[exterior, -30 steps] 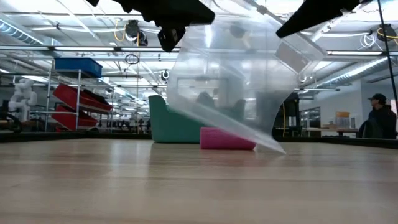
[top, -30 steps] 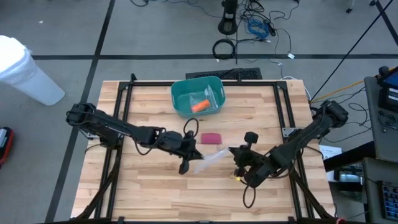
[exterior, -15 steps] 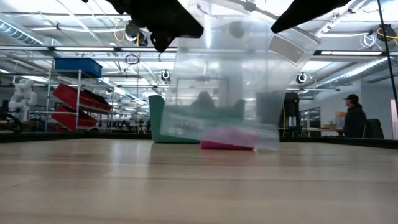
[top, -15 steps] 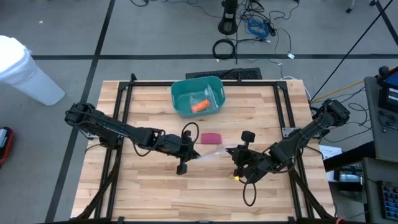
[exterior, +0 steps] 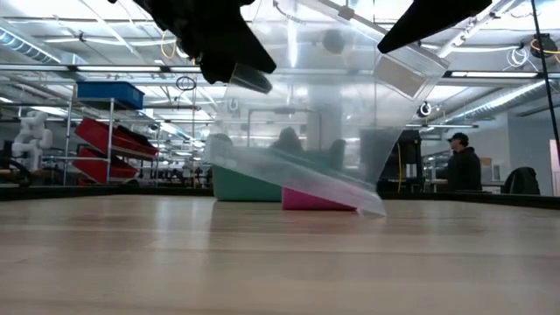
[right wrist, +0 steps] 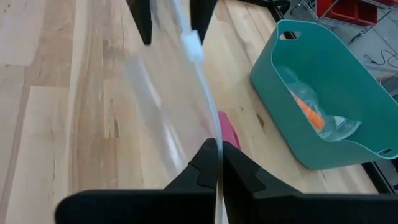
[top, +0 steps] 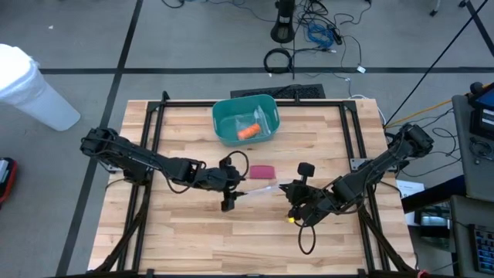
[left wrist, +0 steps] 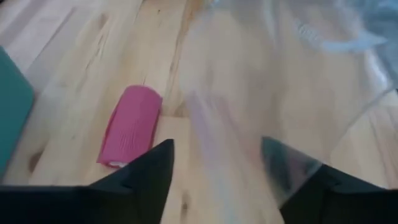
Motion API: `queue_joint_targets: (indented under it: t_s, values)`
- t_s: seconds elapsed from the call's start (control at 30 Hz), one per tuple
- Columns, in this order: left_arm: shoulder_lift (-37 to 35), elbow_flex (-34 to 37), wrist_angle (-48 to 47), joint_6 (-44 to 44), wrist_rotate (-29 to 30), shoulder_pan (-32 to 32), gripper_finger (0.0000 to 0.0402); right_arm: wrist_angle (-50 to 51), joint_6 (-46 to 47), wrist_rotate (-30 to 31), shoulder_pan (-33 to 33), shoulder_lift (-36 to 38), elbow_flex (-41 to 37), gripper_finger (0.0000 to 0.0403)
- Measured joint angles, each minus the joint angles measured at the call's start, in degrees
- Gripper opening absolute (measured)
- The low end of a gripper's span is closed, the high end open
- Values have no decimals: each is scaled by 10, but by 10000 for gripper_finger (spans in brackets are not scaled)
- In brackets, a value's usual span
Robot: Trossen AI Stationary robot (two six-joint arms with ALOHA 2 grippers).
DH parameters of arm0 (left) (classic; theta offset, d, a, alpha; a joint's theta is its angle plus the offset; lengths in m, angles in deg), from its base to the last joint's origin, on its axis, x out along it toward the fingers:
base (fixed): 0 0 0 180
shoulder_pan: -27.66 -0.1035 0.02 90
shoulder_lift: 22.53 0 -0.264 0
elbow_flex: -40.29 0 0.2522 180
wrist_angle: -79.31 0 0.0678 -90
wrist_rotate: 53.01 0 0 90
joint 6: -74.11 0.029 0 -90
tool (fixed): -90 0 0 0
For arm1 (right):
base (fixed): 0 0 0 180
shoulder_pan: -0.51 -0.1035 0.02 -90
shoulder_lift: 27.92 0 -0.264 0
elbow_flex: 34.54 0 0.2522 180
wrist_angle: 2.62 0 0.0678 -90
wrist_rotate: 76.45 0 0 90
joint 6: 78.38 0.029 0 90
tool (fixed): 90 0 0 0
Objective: Roll bandage
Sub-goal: Open the transparent zip bag
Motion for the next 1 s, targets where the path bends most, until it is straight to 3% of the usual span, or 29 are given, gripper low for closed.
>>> queue_joint_targets:
  t_s: [0.17,0.27,0.47,0.7,0.8,1.0]
  values:
    - [-7,-18,1,5,-7,5,276,3,7,-10,9,-15,0,0]
    - [-14,-35,3,31,-7,8,278,4,10,-41,21,-27,0,0]
    - [-20,-48,-3,63,-27,4,279,-2,8,-48,42,-48,0,0]
    - [12,-48,36,147,5,0,279,-63,-27,-72,68,-55,0,0]
    - [37,-48,44,156,6,-3,279,-101,-67,-101,78,-63,0,0]
    - [55,-48,62,169,30,-4,278,-104,-80,-100,86,-71,0,0]
